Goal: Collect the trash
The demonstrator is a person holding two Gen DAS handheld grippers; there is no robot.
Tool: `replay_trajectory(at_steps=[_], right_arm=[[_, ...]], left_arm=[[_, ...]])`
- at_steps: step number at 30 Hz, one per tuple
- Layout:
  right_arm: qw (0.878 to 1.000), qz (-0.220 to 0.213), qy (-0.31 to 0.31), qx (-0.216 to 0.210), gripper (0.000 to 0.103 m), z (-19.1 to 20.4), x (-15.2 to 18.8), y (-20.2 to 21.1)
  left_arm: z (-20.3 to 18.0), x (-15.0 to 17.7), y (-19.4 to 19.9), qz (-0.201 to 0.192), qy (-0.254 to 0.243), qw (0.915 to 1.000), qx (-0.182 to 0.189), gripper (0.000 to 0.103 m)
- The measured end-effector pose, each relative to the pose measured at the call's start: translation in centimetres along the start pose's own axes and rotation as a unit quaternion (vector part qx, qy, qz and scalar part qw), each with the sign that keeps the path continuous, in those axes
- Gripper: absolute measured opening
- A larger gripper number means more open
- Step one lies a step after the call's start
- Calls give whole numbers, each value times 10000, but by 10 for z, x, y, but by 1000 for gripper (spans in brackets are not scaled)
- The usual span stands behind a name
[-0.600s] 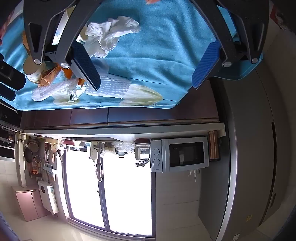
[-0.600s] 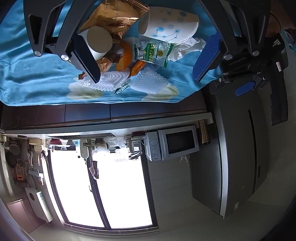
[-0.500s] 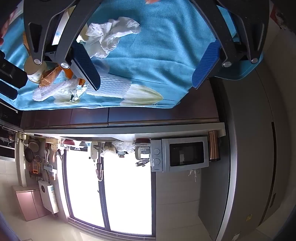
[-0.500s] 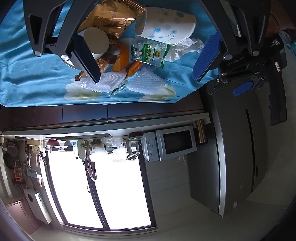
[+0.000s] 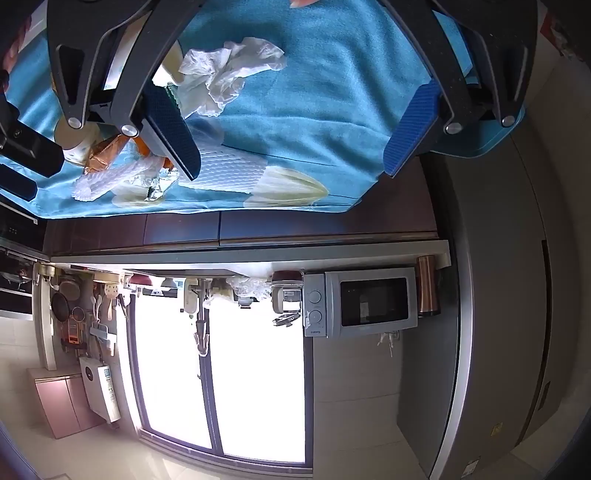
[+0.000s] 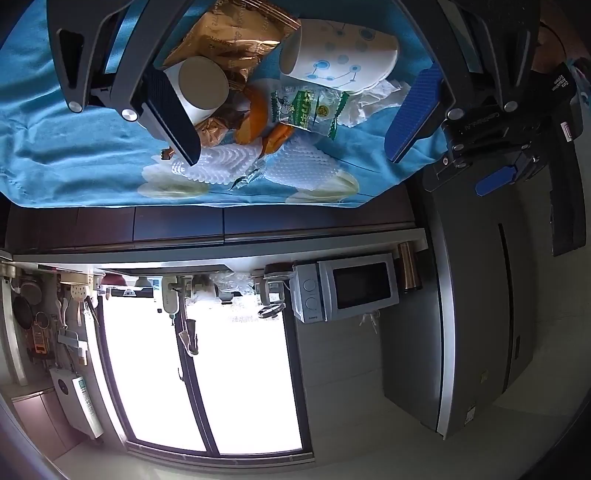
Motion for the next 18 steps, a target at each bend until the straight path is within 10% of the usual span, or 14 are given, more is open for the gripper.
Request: replay_trajectory(at_steps=[18], right_arm=[[9999,-49,5,159,96,-4,-4,3]], left_arm=[[0,-4,9,-58,-16,10000,38,97]])
Point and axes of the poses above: each gripper's, at about its wrist camera, not at the fingertips, and y roughly against the way its jaws point, z to its left, x to its underside, the point moved 6 cm from there along -y, roughly the way its jaws point, and after that the axes turned 11 degrees about z, right-handed, at the moved point
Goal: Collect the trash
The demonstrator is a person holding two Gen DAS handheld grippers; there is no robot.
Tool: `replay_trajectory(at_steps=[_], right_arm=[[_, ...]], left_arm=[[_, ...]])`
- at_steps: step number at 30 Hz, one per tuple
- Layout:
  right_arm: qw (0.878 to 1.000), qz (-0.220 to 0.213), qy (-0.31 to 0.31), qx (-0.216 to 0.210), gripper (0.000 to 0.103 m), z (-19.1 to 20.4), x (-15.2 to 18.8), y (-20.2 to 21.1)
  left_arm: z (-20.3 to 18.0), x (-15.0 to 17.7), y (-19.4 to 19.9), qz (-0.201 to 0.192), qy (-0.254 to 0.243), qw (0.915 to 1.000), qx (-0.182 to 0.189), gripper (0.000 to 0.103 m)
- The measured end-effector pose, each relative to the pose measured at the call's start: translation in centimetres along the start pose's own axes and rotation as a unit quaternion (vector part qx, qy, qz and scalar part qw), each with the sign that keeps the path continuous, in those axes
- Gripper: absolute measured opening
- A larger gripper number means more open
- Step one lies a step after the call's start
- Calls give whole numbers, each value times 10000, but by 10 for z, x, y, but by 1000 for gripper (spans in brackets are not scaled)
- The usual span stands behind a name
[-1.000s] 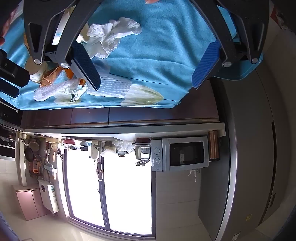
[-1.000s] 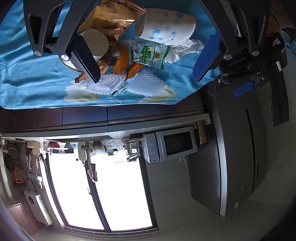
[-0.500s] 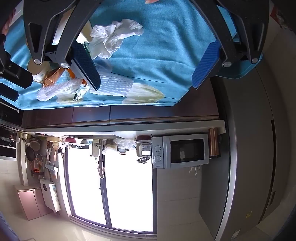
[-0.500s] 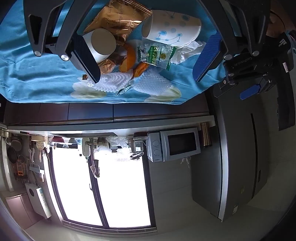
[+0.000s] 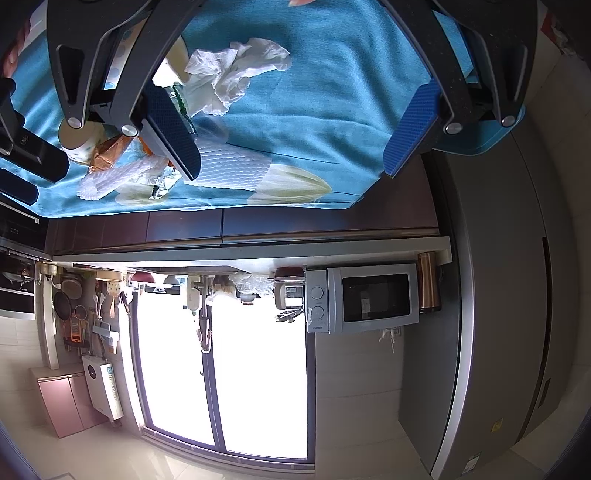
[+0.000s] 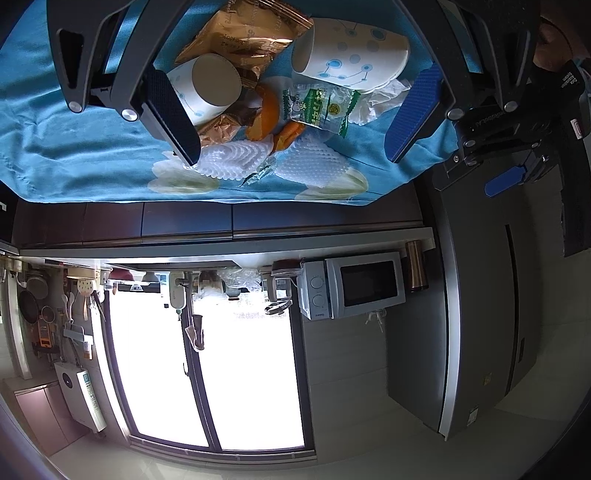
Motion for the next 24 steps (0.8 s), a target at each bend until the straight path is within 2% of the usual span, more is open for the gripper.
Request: replay_trajectory(at_steps=[24], right_arm=[[9998,84,18,185,96,0,4,-9]], left_arm=[[-6,8,-4,60,6,10000,39,97]])
Point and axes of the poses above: each gripper's, at about its wrist camera, not at the fingertips, and y roughly against the way its jaws point, z to its left, x to its underside, the point moved 6 cm from there along -y, roughly the way its jaws point, and after that the axes turned 11 degrees about z, right-handed, at the moved point
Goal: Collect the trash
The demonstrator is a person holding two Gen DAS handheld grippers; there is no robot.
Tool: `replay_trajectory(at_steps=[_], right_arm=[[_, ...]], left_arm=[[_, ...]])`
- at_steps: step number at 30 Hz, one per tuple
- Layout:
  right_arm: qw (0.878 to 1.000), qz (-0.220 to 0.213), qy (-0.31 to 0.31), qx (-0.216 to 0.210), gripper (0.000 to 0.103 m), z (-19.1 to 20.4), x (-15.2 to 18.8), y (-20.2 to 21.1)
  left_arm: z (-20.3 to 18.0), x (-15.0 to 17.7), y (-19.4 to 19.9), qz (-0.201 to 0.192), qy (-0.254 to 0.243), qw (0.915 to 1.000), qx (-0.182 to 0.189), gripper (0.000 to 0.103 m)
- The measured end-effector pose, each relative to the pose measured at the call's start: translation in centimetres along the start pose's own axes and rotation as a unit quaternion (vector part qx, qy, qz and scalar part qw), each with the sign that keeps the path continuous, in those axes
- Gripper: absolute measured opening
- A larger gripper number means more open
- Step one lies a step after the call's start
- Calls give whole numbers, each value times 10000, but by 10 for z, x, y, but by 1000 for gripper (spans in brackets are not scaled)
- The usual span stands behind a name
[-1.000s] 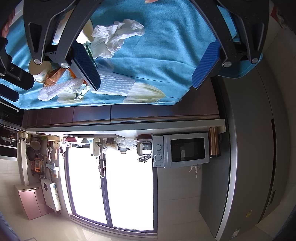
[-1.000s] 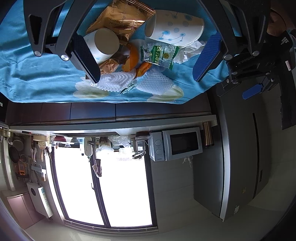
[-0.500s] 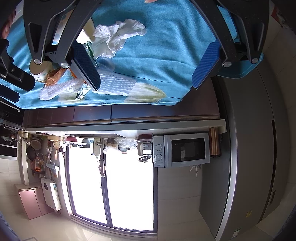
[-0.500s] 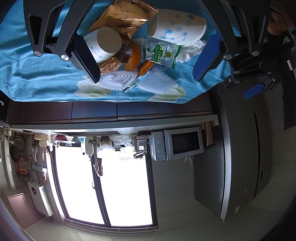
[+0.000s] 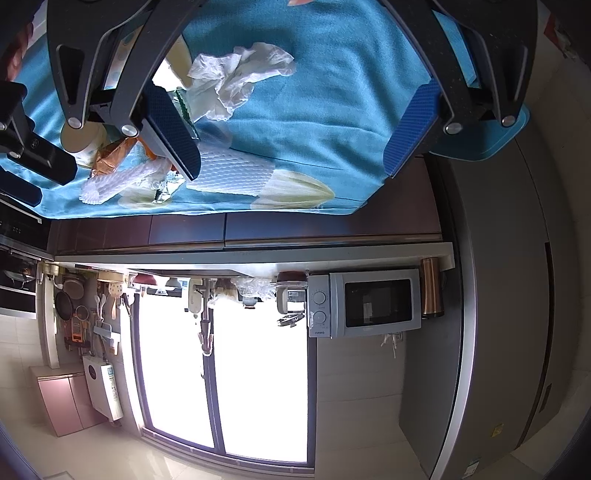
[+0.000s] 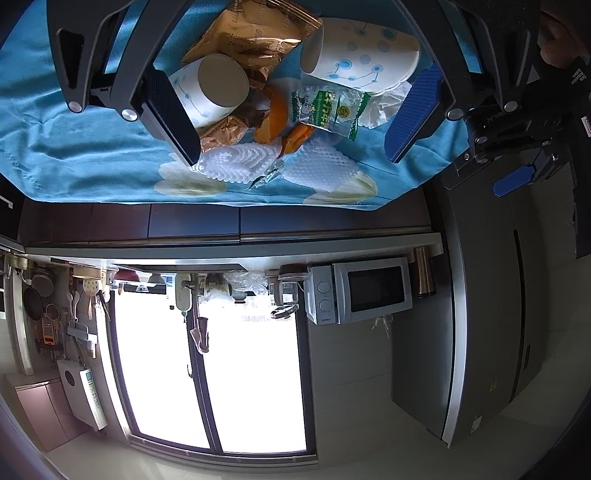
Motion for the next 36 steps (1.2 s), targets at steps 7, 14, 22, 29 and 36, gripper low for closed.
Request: replay_trajectory(at_steps=[7,14,22,29,36], right_arm=[[10000,13,-8,15,96,-1,0,-1],[10000,76,-20,26,96,-3,1,-5],[9992,363,-141,111,96,-21,9,-14],[9973,659,-312,121,96,-38,14,-28],[9970,708,-36,325,91,-47,-6,-52]], left_arm=[[-1,3,-1,55,1,10000,59,97],[0,6,-5,206,0,9996,170,97],[-7,21,-19,702,-159,9953,653,97],[-40,49,-23,1230,-558,9777,1609,97],[-77,69,-26,1677,-895,9513,2426,97]])
Point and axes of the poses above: each gripper's, at about its wrist camera, not at the fingertips, and y roughly against the way its jaws point, z to its left, x to its underside, the point moved 6 cm from there along -y, roughly the way its jaws point, and after that the axes turned 11 degrees about z, right-handed, at the moved point
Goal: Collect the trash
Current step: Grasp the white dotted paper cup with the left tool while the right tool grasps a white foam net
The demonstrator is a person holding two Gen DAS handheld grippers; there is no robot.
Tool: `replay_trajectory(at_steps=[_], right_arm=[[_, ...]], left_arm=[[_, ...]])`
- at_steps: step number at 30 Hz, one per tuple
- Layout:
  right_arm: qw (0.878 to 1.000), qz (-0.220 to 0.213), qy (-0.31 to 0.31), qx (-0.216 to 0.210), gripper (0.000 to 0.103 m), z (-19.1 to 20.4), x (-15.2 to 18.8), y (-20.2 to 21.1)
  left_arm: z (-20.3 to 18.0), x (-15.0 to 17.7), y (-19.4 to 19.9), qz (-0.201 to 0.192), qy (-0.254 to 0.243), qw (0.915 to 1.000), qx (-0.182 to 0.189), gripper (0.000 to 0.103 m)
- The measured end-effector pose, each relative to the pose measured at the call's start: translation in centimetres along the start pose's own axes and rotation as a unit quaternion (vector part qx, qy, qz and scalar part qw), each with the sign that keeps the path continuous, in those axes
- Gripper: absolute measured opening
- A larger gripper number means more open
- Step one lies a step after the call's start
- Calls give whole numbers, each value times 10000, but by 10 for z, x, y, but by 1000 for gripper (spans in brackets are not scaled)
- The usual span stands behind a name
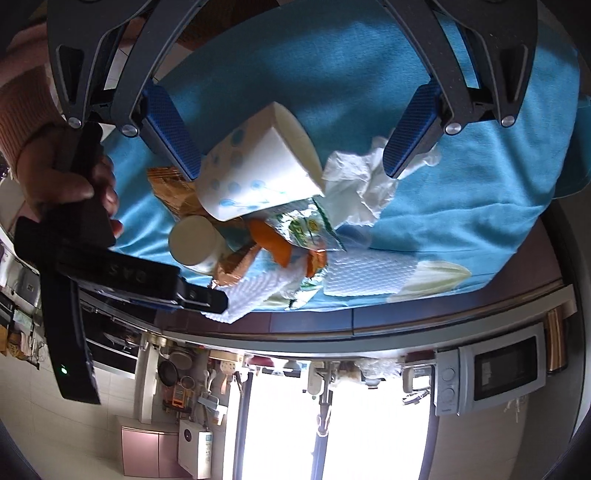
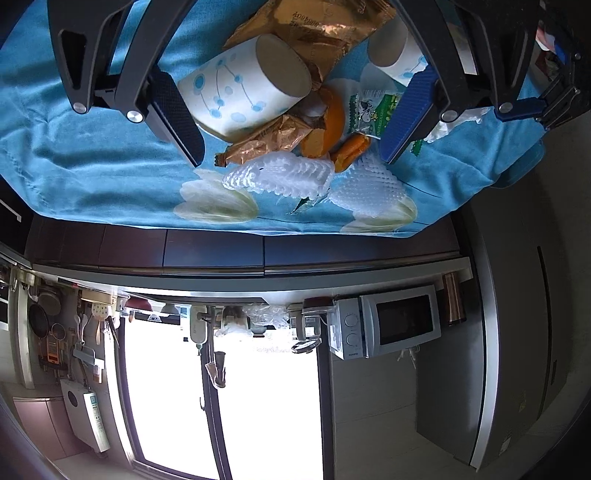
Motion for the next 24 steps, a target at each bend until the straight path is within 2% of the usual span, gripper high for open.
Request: replay_trajectory(at_steps=[1,4,5,7,10,13,15,19,24], right_arm=[[10000,27,40,21,89,-1,-4,-4],[9997,185,167,57,83,-3,-12,-19],[9994,244,227,32,79,-3,-14,-24],[9987,371,336,6,69,-3,-14,-31],[9973,535,466,-178,38,-2,-13,-35],[9967,567,489,-325,24,-2,-13,-34],[9965,539,503,-402,10,-1,-14,-30],[9962,402,509,-581,10,4,-22,-16],[9953,137,495,-820,10,14,-35,12]], left_arm=[[-2,1,-6,115,7,9999,105,95],[-3,4,-16,406,120,9979,488,78],[-4,5,-20,477,151,9970,583,69],[-3,7,-24,557,221,9956,716,62],[-2,8,-25,632,306,9929,965,39],[0,8,-23,629,322,9917,1078,26],[2,7,-17,583,327,9907,1184,20],[2,5,-1,422,193,9906,1284,4],[10,0,30,92,132,9910,1331,4]])
Point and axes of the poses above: each gripper's, at about its wrist camera, not at the fingertips, and y roughly against the way its jaws point, z to its left, x to its underside, the point moved 6 cm from there along -y, roughly the way its jaws point, and after that the axes turned 11 degrees about z, right-handed, at the moved point
